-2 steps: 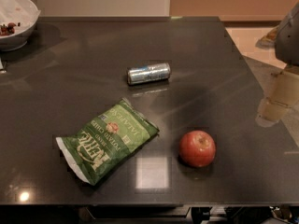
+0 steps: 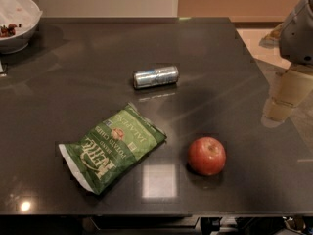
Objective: Place redbull can upright
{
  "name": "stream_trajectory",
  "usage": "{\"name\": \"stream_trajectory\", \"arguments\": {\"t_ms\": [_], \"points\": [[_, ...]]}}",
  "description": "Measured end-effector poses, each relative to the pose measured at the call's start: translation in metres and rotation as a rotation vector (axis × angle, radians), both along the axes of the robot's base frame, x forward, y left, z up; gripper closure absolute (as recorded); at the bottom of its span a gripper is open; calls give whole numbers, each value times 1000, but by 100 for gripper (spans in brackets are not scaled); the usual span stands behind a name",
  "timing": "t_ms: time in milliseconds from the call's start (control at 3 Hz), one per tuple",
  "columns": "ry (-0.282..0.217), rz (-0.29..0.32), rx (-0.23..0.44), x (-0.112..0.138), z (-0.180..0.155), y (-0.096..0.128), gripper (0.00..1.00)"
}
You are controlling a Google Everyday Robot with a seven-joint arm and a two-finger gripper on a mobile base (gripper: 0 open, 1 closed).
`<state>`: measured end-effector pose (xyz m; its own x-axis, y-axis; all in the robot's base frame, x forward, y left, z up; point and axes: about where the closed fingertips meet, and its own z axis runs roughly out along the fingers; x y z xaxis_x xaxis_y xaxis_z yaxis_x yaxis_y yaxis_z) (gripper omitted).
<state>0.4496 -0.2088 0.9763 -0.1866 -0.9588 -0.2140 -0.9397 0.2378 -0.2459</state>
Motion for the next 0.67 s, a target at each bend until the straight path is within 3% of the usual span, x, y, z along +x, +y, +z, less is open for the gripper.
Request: {"name": "stream_trajectory", "arguments": {"t_ms": [667], "points": [[12, 110, 69, 53, -12, 39, 0]]}}
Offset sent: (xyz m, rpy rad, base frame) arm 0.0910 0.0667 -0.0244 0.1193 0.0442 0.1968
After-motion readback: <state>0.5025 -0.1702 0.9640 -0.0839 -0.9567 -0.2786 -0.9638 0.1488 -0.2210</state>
